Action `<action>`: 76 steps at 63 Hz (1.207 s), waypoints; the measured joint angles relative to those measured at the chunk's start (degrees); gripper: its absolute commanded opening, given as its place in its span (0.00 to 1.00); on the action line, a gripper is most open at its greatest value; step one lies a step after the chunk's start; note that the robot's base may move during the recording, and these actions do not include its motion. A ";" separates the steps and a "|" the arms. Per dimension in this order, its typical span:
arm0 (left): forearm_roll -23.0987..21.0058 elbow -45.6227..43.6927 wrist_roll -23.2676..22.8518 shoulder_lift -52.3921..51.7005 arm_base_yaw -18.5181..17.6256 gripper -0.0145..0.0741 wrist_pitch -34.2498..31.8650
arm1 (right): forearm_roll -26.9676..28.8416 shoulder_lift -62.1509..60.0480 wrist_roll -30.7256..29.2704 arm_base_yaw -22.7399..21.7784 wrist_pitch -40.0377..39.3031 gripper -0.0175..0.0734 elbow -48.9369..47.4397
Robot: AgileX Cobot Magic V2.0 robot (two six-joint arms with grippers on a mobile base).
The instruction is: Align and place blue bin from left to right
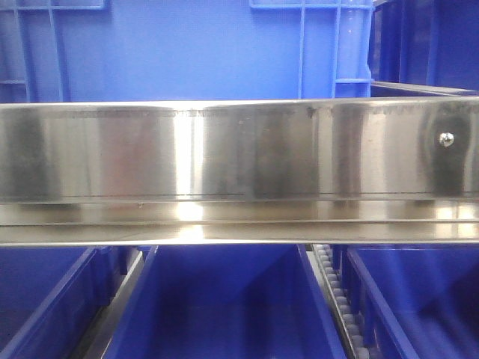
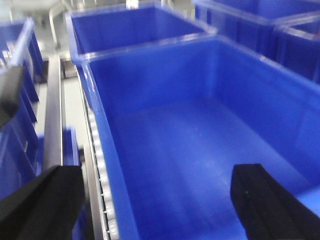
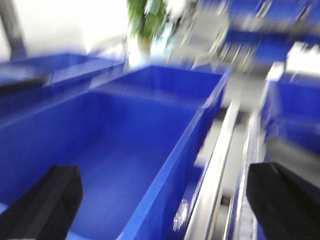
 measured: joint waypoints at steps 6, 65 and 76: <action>0.00 -7.18 -0.24 5.88 0.00 0.72 4.50 | 0.11 7.65 -0.09 0.34 7.68 0.82 -9.26; -1.99 -31.68 -2.08 37.29 7.56 0.72 25.08 | -5.36 52.12 12.73 -0.12 32.88 0.82 -51.31; -1.88 -31.66 -2.08 39.44 7.61 0.72 25.08 | -4.44 54.42 13.24 -0.12 32.88 0.82 -51.31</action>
